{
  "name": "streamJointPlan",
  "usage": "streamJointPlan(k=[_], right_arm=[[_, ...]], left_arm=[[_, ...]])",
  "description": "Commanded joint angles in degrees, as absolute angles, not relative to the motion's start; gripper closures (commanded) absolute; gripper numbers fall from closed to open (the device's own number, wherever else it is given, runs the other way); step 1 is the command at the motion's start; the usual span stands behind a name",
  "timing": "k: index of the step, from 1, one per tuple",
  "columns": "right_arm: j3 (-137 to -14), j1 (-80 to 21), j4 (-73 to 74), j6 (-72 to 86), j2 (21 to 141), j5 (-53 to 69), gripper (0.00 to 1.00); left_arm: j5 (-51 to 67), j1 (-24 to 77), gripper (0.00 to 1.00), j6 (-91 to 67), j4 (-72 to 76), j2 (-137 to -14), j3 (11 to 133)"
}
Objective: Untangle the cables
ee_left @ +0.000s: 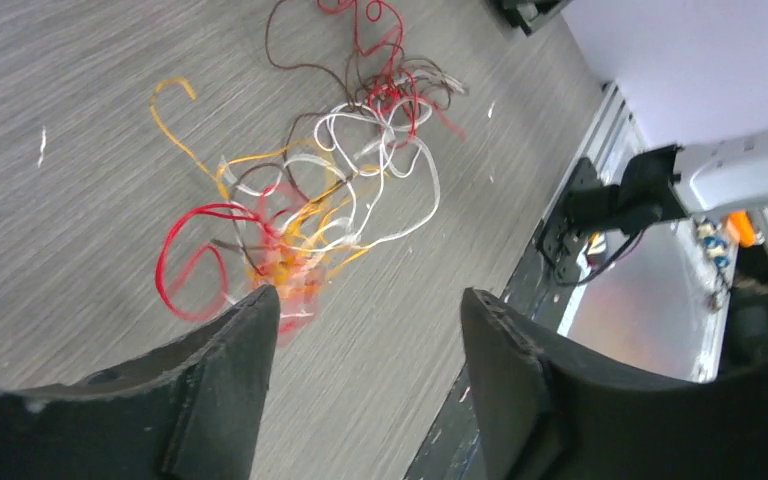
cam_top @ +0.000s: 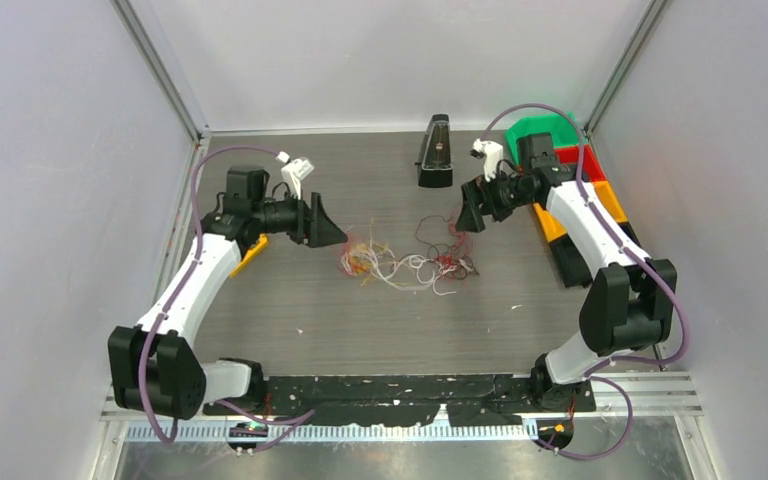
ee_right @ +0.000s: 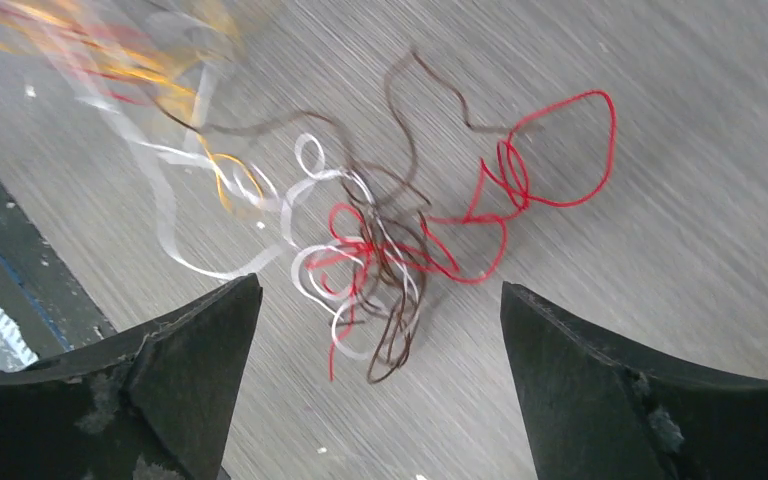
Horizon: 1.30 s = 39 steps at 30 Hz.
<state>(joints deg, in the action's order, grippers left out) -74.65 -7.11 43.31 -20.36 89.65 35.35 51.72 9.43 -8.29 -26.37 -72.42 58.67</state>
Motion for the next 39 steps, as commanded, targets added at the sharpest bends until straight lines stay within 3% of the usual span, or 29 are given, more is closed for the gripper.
streamJointPlan(k=[1, 5, 11, 16, 26, 28, 29, 32, 36, 39], right_arm=[[-78.5, -12.6, 41.2, -19.2, 89.2, 39.8, 0.04], [-78.3, -17.0, 39.6, -17.9, 91.2, 40.2, 0.01], [-78.0, -24.7, 31.9, -11.0, 96.3, 42.3, 0.13], [-78.0, -31.5, 21.1, -3.3, 102.7, 40.5, 0.13], [-77.7, -37.7, 14.4, -0.5, 114.4, 32.3, 0.12], [-76.8, -38.2, 13.1, -0.5, 115.3, 29.4, 0.17], [-76.6, -38.3, 13.1, -1.0, 115.7, 28.2, 0.23], [-76.8, -38.4, 14.7, -2.8, 115.2, 22.9, 0.41], [-75.4, -37.6, 19.0, -7.5, 111.0, 14.5, 0.76], [-73.4, -35.4, 22.8, -10.1, 106.4, 11.9, 0.84]], left_arm=[[46.7, 10.1, 0.29, -11.4, -21.8, -75.9, 57.3], [43.6, 7.7, 0.29, -11.7, -24.0, -78.7, 54.8], [44.1, 7.4, 0.34, -13.7, -16.8, -83.3, 51.0], [47.0, 8.1, 0.38, -13.7, -15.2, -91.4, 53.5], [46.8, 10.5, 0.37, -13.6, -15.5, -96.4, 51.8], [45.9, 11.0, 0.45, -14.2, -15.1, -97.0, 51.3], [46.0, 11.1, 0.54, -14.6, -14.9, -97.2, 51.2], [45.9, 10.7, 0.98, -13.2, -17.9, -96.0, 52.6], [46.8, 6.6, 1.0, -9.2, -26.5, -89.2, 55.5], [47.2, 1.8, 1.0, -6.3, -30.4, -81.1, 56.1]])
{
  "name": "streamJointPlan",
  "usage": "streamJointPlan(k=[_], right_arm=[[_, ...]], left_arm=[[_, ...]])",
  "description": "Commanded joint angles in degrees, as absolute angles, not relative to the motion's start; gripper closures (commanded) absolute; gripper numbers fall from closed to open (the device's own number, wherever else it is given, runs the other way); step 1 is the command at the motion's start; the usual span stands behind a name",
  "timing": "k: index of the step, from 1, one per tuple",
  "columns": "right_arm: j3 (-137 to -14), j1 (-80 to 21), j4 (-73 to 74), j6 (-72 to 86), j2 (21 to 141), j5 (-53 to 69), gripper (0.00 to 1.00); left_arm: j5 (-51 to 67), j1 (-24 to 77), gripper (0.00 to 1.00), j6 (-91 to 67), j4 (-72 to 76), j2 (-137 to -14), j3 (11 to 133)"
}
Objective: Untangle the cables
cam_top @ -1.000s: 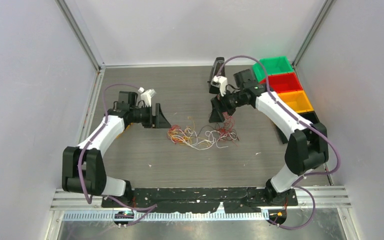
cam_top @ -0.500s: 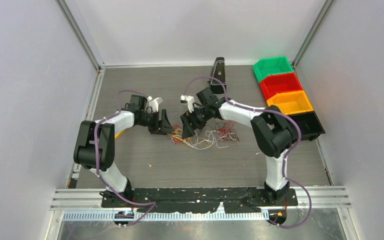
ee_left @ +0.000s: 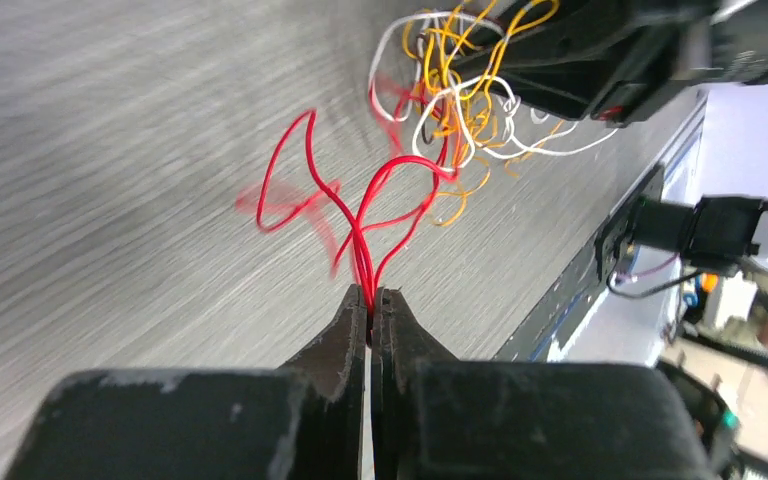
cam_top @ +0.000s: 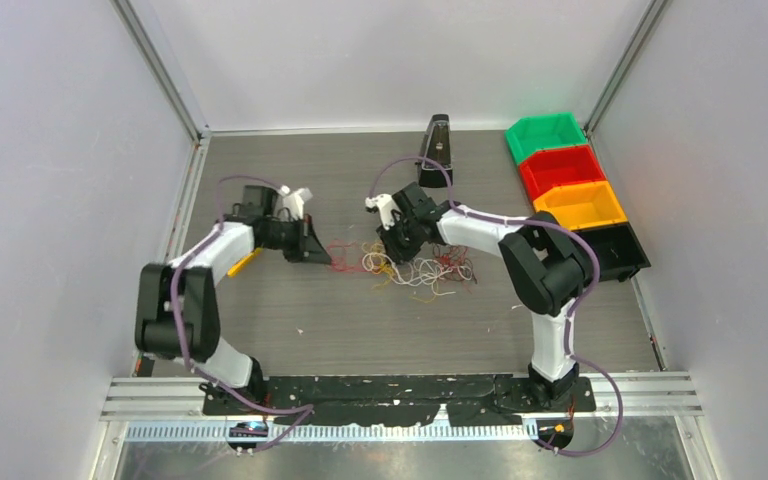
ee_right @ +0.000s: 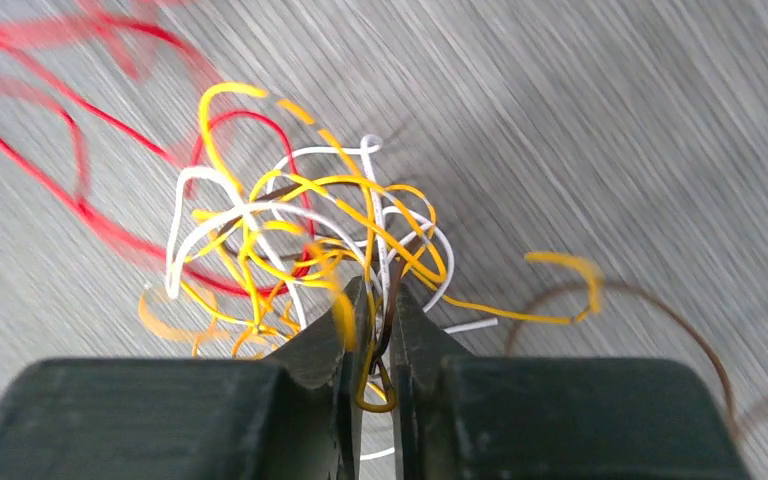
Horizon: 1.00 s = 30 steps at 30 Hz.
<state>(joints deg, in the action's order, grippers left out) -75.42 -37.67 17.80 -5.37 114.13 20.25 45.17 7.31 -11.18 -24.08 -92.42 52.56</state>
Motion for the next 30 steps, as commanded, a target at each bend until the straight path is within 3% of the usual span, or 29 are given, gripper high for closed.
streamJointPlan(k=[1, 8, 11, 16, 18, 20, 22, 30], right_arm=[[-72.6, -34.0, 24.3, -10.8, 105.6, 11.9, 0.85], [-69.0, -24.2, 29.7, -13.3, 97.1, 19.0, 0.84], [-68.7, -22.4, 30.1, -13.5, 94.5, 22.7, 0.93], [-70.9, -22.2, 27.3, -10.3, 92.7, 34.9, 0.95], [-72.2, -22.6, 24.0, -8.0, 92.6, 38.6, 0.94], [-74.9, -23.8, 23.2, -6.8, 93.1, 40.9, 0.93], [-76.4, -25.2, 22.3, -6.1, 93.7, 42.9, 0.93], [-79.0, -30.3, 16.7, -0.7, 95.7, 47.9, 0.94]], left_arm=[[47.1, -0.7, 1.0, -5.3, -31.4, -78.0, 56.4], [48.6, -13.0, 1.0, 0.2, -37.7, -71.2, 63.5], [50.7, -13.0, 1.0, 4.3, -38.4, -69.6, 65.8], [50.9, -6.3, 0.99, 7.6, -38.4, -71.3, 64.7], [44.6, -2.6, 0.48, 6.2, -35.9, -72.6, 63.1], [45.9, -1.5, 0.24, 2.4, -32.0, -73.5, 62.1], [50.3, 1.9, 0.19, 0.4, -27.0, -74.1, 61.8], [53.6, 18.5, 0.18, -12.4, -6.5, -80.2, 59.2]])
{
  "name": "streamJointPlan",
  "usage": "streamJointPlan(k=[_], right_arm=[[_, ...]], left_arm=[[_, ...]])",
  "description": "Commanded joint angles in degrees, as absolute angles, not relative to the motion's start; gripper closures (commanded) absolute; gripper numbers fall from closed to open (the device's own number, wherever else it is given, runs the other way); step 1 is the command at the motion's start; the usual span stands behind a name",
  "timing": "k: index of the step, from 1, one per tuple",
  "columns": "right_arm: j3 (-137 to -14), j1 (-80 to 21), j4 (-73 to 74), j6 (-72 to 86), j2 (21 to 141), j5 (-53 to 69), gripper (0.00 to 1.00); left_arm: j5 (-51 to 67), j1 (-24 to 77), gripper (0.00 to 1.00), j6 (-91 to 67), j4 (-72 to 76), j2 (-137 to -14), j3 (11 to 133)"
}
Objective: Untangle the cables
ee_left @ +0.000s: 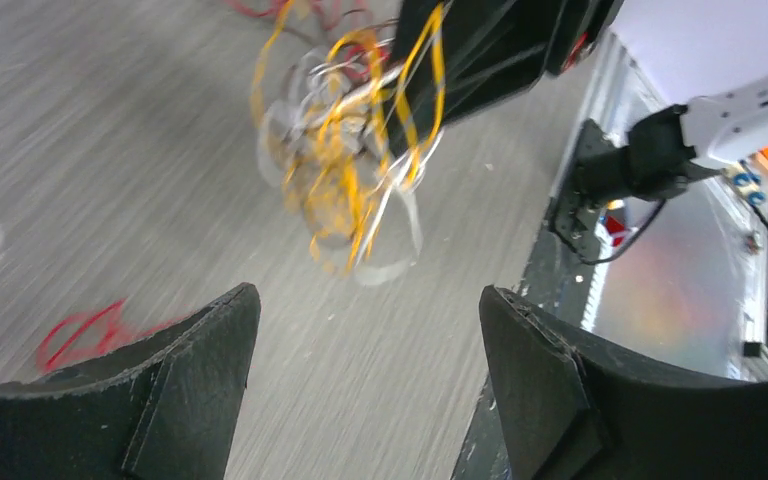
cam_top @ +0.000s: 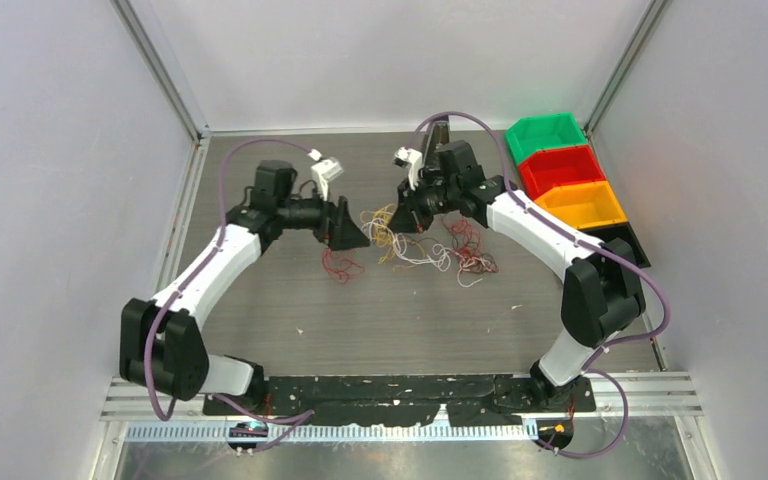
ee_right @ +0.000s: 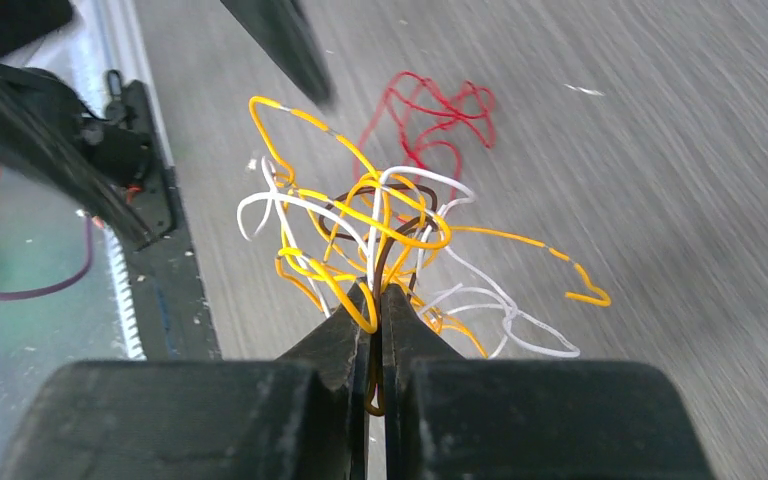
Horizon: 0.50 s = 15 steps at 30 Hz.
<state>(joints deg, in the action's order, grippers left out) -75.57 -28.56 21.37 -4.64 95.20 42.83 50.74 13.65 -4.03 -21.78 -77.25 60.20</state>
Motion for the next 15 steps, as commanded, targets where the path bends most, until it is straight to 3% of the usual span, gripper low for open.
streamJointPlan(k=[1, 2, 5, 6, 10, 15], right_arm=[[-79.0, -30.6, 15.8, -0.3, 95.7, 48.3, 0.94], [-79.2, -30.7, 15.6, 0.5, 95.6, 48.8, 0.94], [-78.9, -30.1, 16.9, 0.5, 94.8, 48.0, 0.93], [-78.6, -29.2, 17.6, -0.5, 94.6, 47.1, 0.93], [-75.8, -25.6, 24.9, -8.9, 94.4, 37.9, 0.94], [-70.6, -21.2, 30.4, -17.9, 95.4, 29.2, 0.95]], left_arm=[[53.2, 19.5, 0.19, -13.3, -5.4, -81.5, 59.5], [53.1, 20.1, 0.24, -13.6, -5.2, -82.6, 60.0], [52.5, 19.3, 0.86, -13.2, -9.2, -84.6, 62.3], [53.3, 17.9, 0.98, -13.0, -10.8, -84.4, 62.7], [54.6, 9.0, 1.0, -15.3, -9.6, -78.5, 60.7], [56.0, 2.4, 1.0, -10.5, -19.2, -73.8, 65.7]])
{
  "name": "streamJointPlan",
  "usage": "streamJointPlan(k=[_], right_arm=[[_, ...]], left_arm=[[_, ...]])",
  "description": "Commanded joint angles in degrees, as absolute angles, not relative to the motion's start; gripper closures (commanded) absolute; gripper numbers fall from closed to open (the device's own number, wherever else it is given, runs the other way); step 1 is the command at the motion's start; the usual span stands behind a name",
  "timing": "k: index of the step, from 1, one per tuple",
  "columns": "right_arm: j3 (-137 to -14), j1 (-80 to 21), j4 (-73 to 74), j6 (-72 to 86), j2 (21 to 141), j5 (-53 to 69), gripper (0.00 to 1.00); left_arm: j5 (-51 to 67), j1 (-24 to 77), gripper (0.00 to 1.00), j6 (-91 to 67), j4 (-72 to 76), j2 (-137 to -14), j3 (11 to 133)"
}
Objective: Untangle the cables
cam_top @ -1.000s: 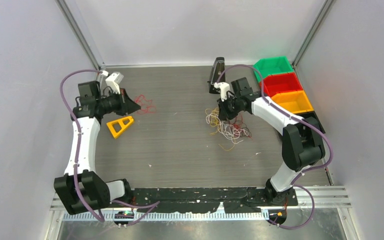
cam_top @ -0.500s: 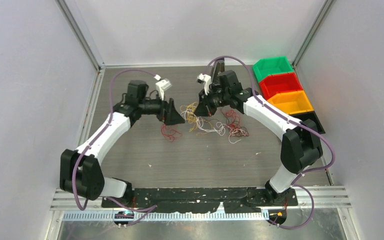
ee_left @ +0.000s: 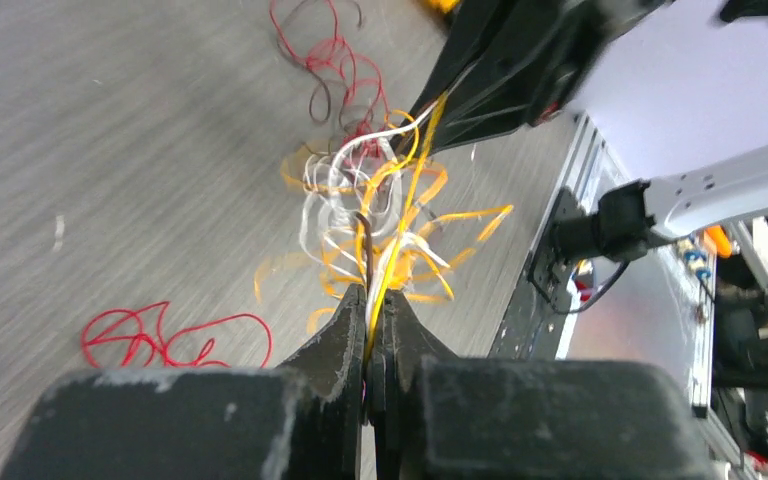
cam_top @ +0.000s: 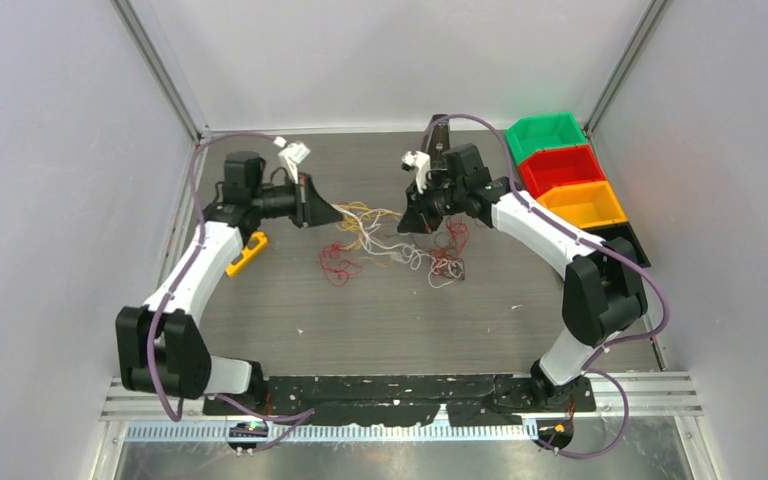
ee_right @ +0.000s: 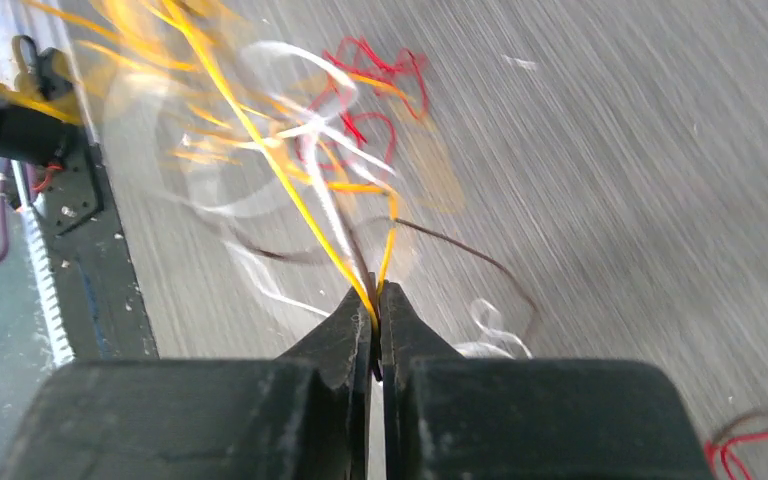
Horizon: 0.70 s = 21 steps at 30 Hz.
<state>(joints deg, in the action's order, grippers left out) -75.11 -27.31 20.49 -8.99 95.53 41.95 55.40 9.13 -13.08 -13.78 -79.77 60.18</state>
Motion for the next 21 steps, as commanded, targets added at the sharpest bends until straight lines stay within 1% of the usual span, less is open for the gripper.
streamJointPlan(k=[1, 4, 8, 13, 16, 18, 21], right_arm=[[-70.1, -20.5, 30.5, -19.1, 95.5, 28.4, 0.95], [-68.4, -18.6, 30.7, -20.4, 95.1, 24.5, 0.95], [-67.6, -14.3, 32.1, -23.2, 94.1, 20.4, 0.94], [-66.3, -10.9, 34.3, -28.3, 93.9, 15.7, 0.95], [-66.9, -8.9, 35.5, -29.2, 93.7, 15.9, 0.95], [-68.2, -8.4, 36.9, -29.1, 93.0, 18.2, 0.95], [-69.7, -8.3, 37.1, -27.7, 91.2, 19.1, 0.95]], left_arm=[[56.1, 1.6, 1.0, -10.0, -20.6, -73.5, 66.8], [55.0, 0.3, 1.0, -7.6, -24.2, -72.4, 70.3], [55.2, -4.4, 1.0, -8.4, -25.2, -72.0, 74.8], [55.6, -6.0, 1.0, -4.6, -28.2, -71.7, 81.5], [56.1, -6.0, 1.0, -3.9, -29.7, -72.1, 83.5], [56.7, -5.9, 1.0, -5.6, -28.9, -72.1, 83.6], [56.3, -6.1, 1.0, -10.1, -21.8, -70.5, 83.7]])
